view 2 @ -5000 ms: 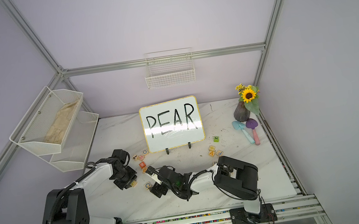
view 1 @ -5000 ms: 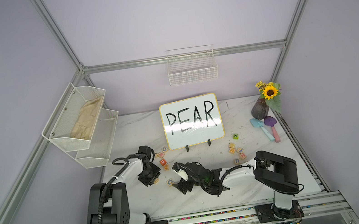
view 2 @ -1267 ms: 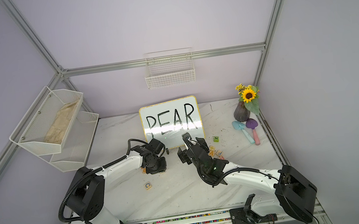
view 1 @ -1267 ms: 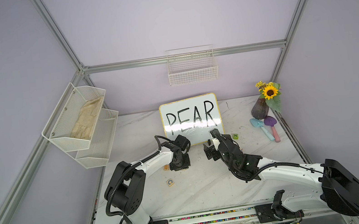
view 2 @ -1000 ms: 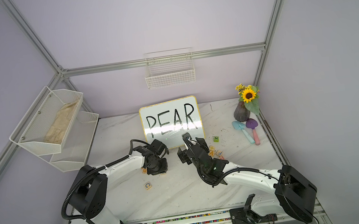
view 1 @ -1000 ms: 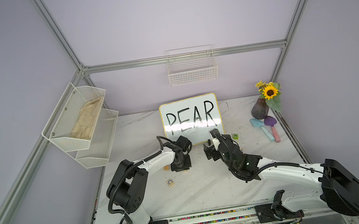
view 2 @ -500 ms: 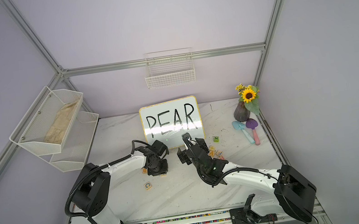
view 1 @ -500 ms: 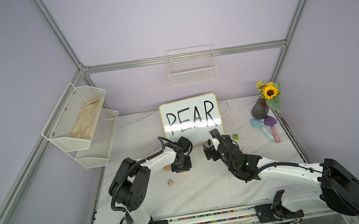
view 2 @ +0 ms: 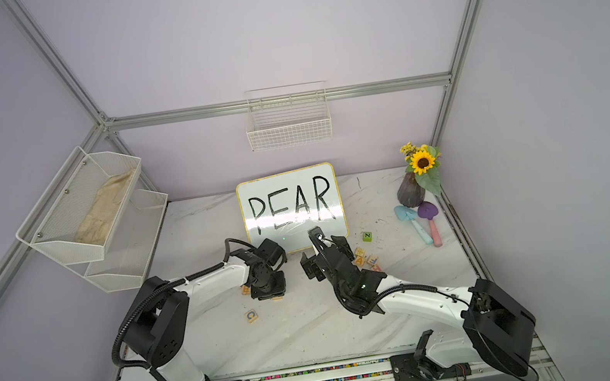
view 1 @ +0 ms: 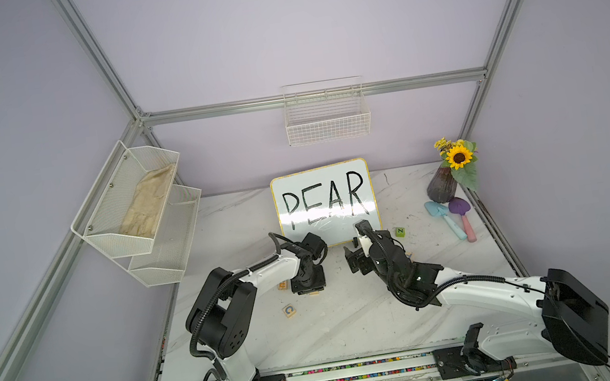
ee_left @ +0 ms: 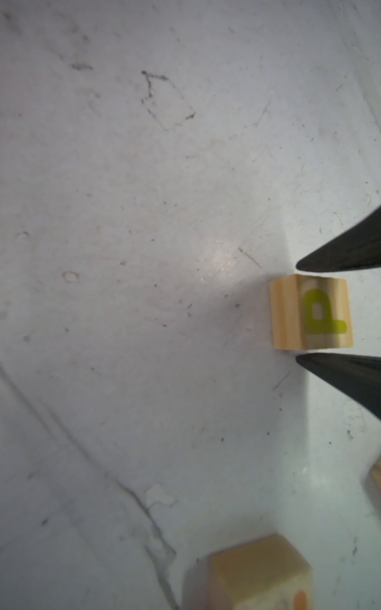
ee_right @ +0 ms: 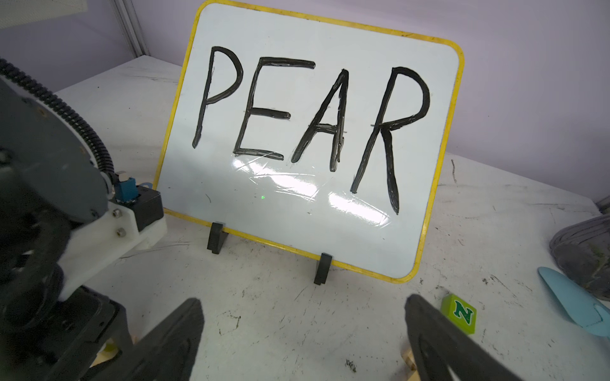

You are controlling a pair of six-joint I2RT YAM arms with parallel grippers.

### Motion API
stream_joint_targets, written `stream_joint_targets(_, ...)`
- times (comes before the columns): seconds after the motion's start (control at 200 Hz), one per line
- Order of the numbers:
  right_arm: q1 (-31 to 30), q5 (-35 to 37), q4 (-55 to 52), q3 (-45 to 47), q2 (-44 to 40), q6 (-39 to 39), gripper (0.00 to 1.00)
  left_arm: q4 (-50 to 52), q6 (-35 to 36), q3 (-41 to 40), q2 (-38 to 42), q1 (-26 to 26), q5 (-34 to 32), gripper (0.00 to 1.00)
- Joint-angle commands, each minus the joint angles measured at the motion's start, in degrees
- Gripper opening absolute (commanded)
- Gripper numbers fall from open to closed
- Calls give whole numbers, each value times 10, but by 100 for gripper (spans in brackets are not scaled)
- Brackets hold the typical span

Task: Spell the uppercase word “pear” with letter blocks
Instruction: Place the letter block at the center of the board.

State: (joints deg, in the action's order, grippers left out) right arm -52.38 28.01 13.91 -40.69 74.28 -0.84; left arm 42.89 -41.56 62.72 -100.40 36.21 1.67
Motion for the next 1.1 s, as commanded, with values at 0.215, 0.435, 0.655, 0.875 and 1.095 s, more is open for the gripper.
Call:
stream_joint_targets(0.215, 3, -5, 9, 0, 11, -9, 97, 8, -5, 16, 18, 5, -19, 52)
stream_joint_targets(0.435, 3, -14, 17, -4, 19, -12, 97, 16, -17, 33, 49, 4, -18, 60)
stream_joint_targets(0.655, 4, -21, 28, -16, 33, -10, 97, 42, -26, 50, 83, 4, -49, 68)
stream_joint_targets(0.875, 4, -24, 33, -22, 40, -9, 97, 60, -41, 45, 101, -2, -96, 72)
stream_joint_targets(1.095, 7, -27, 33, -25, 40, -9, 97, 61, -28, 39, 120, -32, -111, 73)
